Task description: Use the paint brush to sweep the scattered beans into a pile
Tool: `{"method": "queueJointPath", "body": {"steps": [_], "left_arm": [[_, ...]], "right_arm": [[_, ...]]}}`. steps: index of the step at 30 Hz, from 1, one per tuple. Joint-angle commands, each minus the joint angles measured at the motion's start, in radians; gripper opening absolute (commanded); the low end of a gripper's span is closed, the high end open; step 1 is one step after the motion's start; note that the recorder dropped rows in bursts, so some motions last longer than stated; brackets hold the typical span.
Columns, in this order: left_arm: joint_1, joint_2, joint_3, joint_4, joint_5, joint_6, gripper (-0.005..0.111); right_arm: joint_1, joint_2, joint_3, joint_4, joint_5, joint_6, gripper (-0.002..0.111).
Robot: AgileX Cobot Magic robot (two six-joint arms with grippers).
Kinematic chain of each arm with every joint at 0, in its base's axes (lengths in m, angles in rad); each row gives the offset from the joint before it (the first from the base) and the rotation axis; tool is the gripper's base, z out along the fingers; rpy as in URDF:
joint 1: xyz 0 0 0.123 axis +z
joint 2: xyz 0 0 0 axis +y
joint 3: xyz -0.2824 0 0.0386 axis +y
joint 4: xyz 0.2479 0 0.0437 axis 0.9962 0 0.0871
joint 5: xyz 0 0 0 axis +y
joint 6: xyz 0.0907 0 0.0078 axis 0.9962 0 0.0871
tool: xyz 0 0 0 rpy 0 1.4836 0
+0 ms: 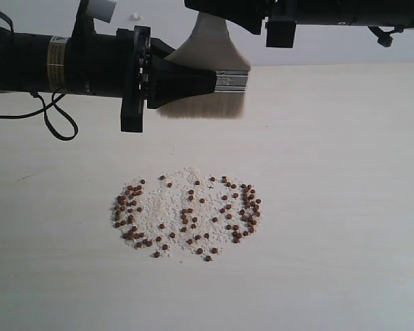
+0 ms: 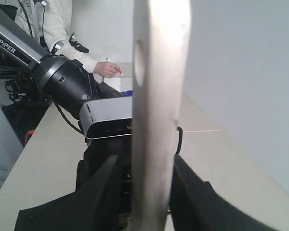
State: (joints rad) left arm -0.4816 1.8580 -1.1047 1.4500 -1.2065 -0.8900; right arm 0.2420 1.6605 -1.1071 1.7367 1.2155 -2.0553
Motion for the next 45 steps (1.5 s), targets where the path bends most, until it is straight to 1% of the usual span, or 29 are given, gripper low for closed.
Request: {"method": "queueJointPath", "body": {"steps": [1,8,15,23,25,26,31,34,40,45], "left_arm": [[-0.005,0.002,-0.004,-0.028,-0.015,0.005,0.000],[-0.005,0.002,-0.004,-0.028,-0.015,0.005,0.000],[-0.005,0.002,-0.004,-0.034,-0.015,0.005,0.000],[-0.005,0.002,-0.004,-0.042,-0.015,0.005,0.000],[-0.005,0.002,-0.004,-0.042,-0.015,0.005,0.000],[-0.005,0.002,-0.004,-0.048,-0.015,0.005,0.000],[-0.006,0.002,-0.004,-0.070,-0.015,0.005,0.000],[-0.006,0.002,-0.004,-0.080,-0.015,0.005,0.000],[-0.008,0.002,-0.004,-0.086,-0.015,0.005,0.000],[-0.008,0.002,-0.004,-0.086,-0.015,0.005,0.000]], "right_arm": [[-0.009,-0.009,0.003,0.008,0.006,-0.007,0.047],[-0.014,-0.009,0.003,0.008,0.006,-0.007,0.048],[-0.079,-0.013,0.003,0.008,0.006,0.044,0.048],[-0.079,-0.016,0.003,0.008,0.006,0.053,0.047],[-0.077,-0.016,0.003,0.008,0.006,0.059,0.044],[-0.072,-0.016,0.003,0.008,0.006,0.068,0.040],[-0.056,-0.016,0.003,0.008,0.006,0.097,0.011],[-0.031,-0.016,0.003,0.008,0.006,0.106,0.001],[0.037,-0.016,0.003,0.008,0.006,0.086,0.000],[0.043,-0.016,0.003,0.008,0.006,0.072,0.000]]}}
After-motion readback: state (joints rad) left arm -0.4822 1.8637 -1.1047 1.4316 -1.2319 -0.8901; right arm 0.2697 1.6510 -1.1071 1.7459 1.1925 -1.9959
